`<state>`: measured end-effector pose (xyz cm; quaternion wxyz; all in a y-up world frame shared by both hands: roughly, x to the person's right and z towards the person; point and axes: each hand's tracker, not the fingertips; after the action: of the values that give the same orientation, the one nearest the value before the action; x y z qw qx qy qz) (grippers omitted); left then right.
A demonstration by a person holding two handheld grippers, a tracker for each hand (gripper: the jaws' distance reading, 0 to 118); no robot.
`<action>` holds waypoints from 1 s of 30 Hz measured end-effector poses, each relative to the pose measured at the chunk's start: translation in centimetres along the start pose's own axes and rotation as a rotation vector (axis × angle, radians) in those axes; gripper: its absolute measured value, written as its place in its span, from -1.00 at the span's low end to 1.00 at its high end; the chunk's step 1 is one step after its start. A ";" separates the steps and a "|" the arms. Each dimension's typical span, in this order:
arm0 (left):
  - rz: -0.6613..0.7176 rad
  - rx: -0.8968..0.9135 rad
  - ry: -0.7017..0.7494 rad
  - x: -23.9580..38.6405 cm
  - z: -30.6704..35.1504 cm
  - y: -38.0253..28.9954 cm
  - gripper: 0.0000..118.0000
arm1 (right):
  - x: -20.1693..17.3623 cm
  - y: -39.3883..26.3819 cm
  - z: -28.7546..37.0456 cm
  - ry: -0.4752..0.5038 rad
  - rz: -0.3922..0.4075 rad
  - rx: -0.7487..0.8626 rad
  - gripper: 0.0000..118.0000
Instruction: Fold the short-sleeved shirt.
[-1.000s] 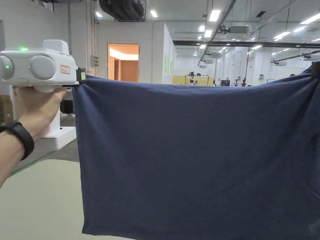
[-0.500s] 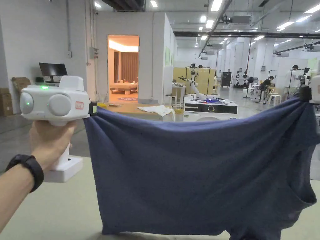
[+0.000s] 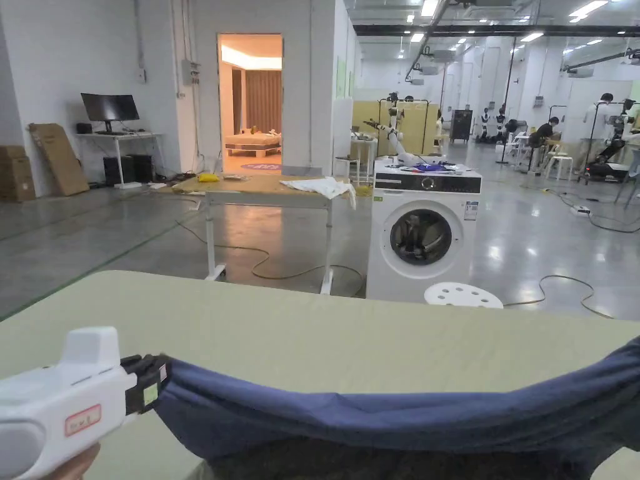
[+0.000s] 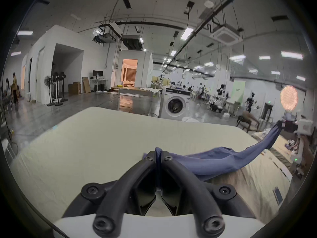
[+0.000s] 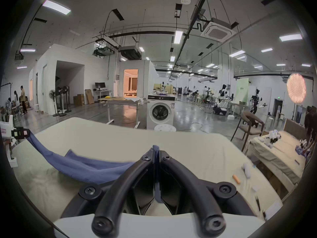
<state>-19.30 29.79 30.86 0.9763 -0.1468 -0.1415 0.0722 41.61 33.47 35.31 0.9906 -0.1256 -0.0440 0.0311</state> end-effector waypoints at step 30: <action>0.103 -0.245 0.090 -0.2 18.5 -21.0 -1.00 | -0.6 -28.8 22.2 -0.110 -0.353 -0.332 -0.99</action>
<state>-22.91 14.79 54.24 0.9514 -0.2751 -0.0976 0.0979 40.34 11.09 63.94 0.9426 -0.2752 -0.1236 -0.1431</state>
